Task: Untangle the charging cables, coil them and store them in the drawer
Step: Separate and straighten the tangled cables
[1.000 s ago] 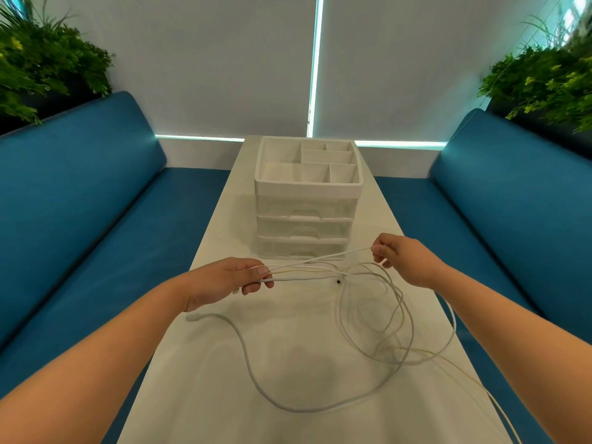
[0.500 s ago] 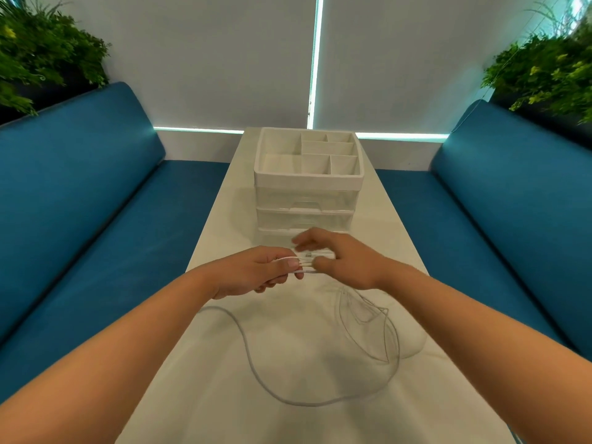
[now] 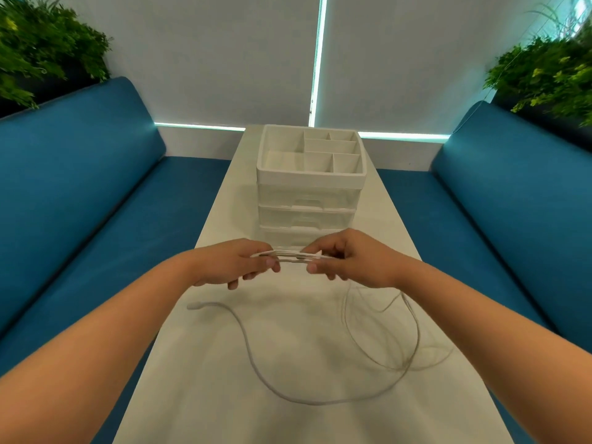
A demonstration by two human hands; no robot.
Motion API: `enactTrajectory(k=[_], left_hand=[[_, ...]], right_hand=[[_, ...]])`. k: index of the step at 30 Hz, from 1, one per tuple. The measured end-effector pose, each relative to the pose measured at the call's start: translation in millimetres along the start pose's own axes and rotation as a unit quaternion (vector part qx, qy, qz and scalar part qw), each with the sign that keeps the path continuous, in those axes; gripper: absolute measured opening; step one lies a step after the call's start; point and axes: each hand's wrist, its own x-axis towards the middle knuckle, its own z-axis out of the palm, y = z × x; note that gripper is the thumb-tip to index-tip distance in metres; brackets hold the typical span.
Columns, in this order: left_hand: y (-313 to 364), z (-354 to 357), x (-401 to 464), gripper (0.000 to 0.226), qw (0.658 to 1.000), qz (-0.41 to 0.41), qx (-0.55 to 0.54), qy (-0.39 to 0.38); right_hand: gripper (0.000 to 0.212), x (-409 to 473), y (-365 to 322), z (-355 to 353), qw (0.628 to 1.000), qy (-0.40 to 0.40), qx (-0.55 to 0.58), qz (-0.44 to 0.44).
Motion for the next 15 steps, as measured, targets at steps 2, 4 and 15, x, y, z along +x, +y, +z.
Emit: enactTrajectory(k=[2, 4, 15], left_hand=[[-1, -8, -4, 0.023, 1.000, 0.006, -0.025, 0.004], [4, -9, -6, 0.024, 0.996, 0.010, -0.083, -0.033], [-1, -21, -7, 0.031, 0.981, -0.039, -0.152, -0.117]], right_hand=[[0.020, -7, 15, 1, 0.999, -0.020, -0.002, 0.047], [0.034, -9, 26, -6, 0.996, 0.003, -0.046, 0.079], [0.021, -14, 33, -27, 0.981, -0.048, -0.102, 0.158]])
